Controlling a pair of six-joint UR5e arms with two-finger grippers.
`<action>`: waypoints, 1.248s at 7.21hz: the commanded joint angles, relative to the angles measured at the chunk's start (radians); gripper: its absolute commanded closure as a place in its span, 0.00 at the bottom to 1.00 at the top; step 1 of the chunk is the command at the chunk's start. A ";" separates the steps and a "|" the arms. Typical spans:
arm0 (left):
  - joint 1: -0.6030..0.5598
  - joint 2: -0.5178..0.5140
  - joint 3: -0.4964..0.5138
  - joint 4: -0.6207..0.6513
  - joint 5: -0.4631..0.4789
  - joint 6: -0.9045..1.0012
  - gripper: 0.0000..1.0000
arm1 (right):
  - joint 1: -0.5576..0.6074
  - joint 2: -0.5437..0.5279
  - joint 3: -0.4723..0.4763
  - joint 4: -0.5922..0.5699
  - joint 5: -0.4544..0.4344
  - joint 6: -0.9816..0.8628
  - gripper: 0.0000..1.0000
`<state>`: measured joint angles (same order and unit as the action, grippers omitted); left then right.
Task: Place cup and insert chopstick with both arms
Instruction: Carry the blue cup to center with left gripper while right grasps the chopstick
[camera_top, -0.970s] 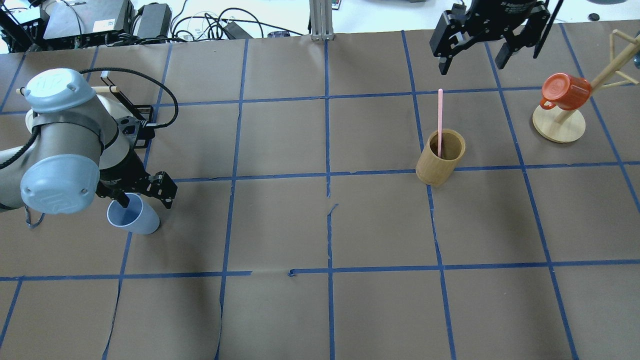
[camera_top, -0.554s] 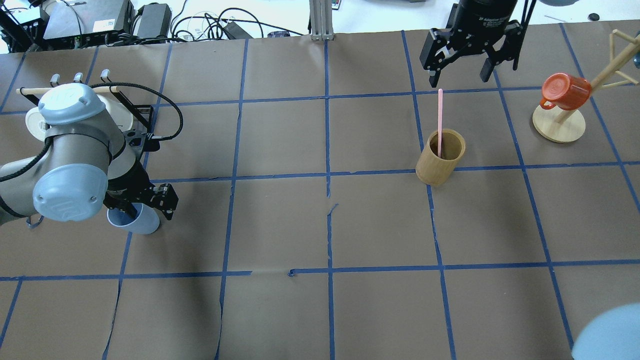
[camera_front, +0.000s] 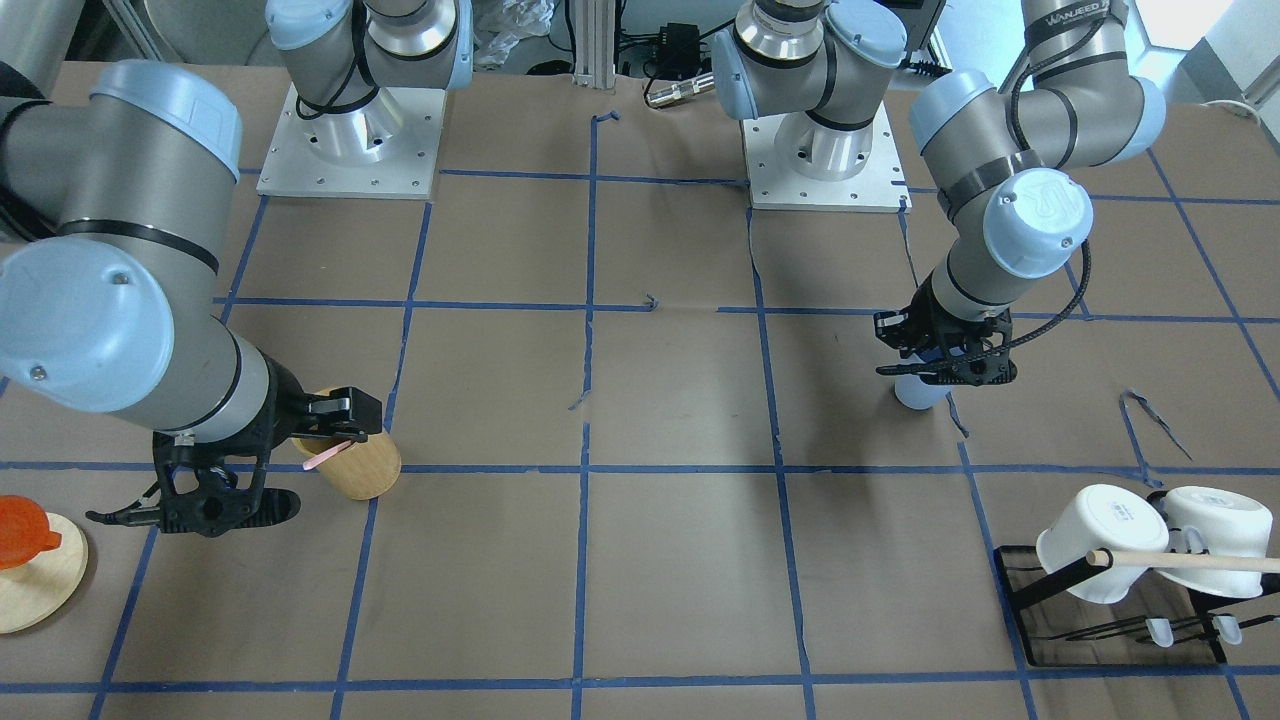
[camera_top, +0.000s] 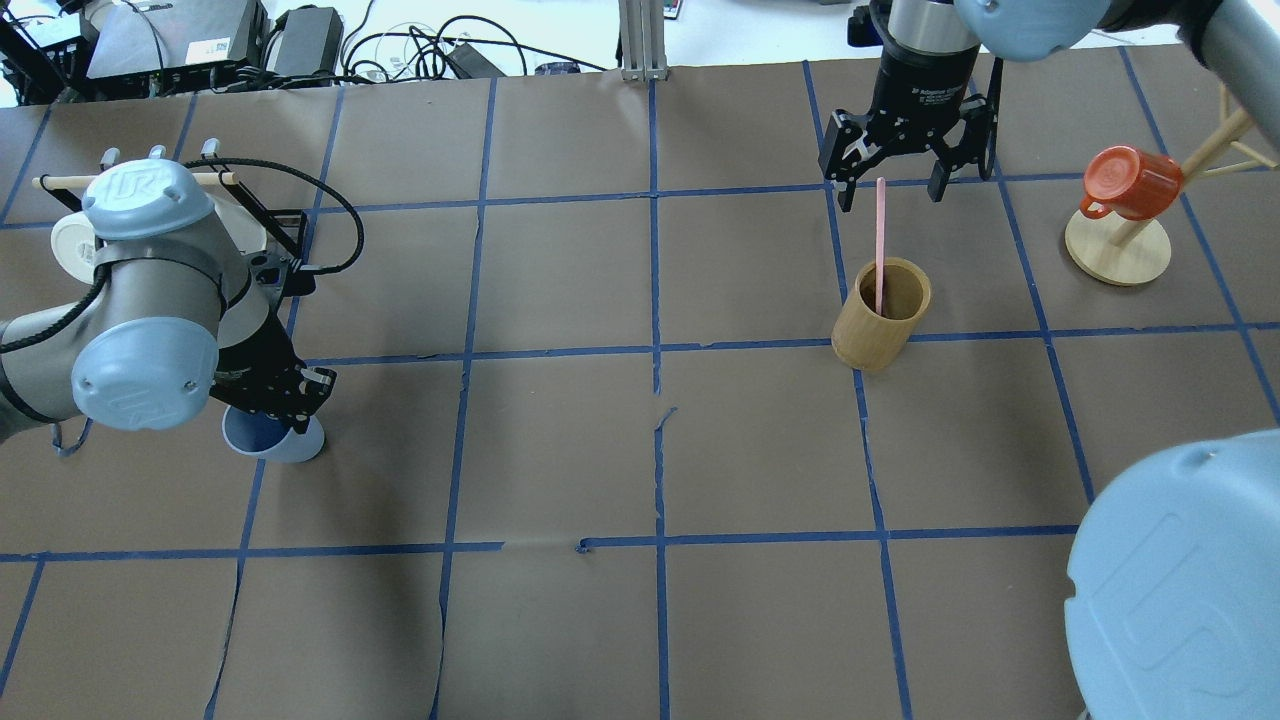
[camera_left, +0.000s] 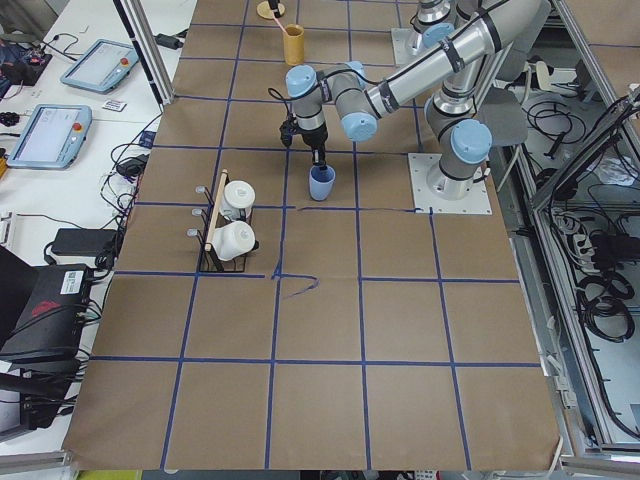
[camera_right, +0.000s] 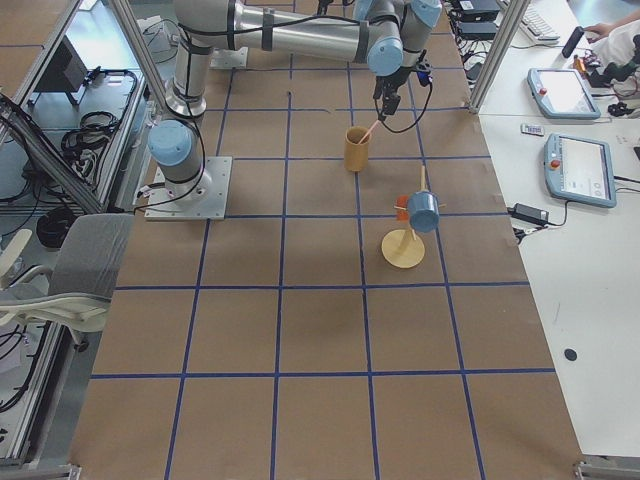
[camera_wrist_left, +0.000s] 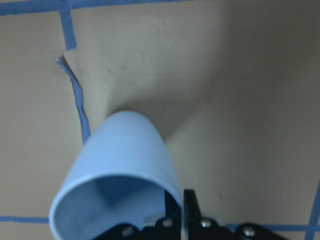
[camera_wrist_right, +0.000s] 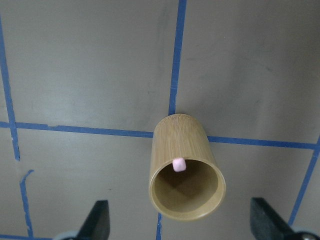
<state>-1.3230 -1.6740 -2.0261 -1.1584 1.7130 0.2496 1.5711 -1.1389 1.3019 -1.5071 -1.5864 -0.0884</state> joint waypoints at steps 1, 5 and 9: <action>-0.030 -0.007 0.094 -0.077 -0.039 -0.159 1.00 | 0.003 0.017 0.027 -0.010 -0.004 -0.008 0.00; -0.348 -0.091 0.245 -0.072 -0.203 -0.724 1.00 | 0.003 0.047 0.024 -0.012 -0.009 -0.013 0.15; -0.525 -0.321 0.467 0.061 -0.290 -0.983 1.00 | 0.003 0.053 0.007 -0.012 -0.007 -0.008 0.27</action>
<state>-1.8117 -1.9253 -1.6225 -1.1455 1.4332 -0.6951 1.5739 -1.0878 1.3170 -1.5191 -1.5945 -0.0990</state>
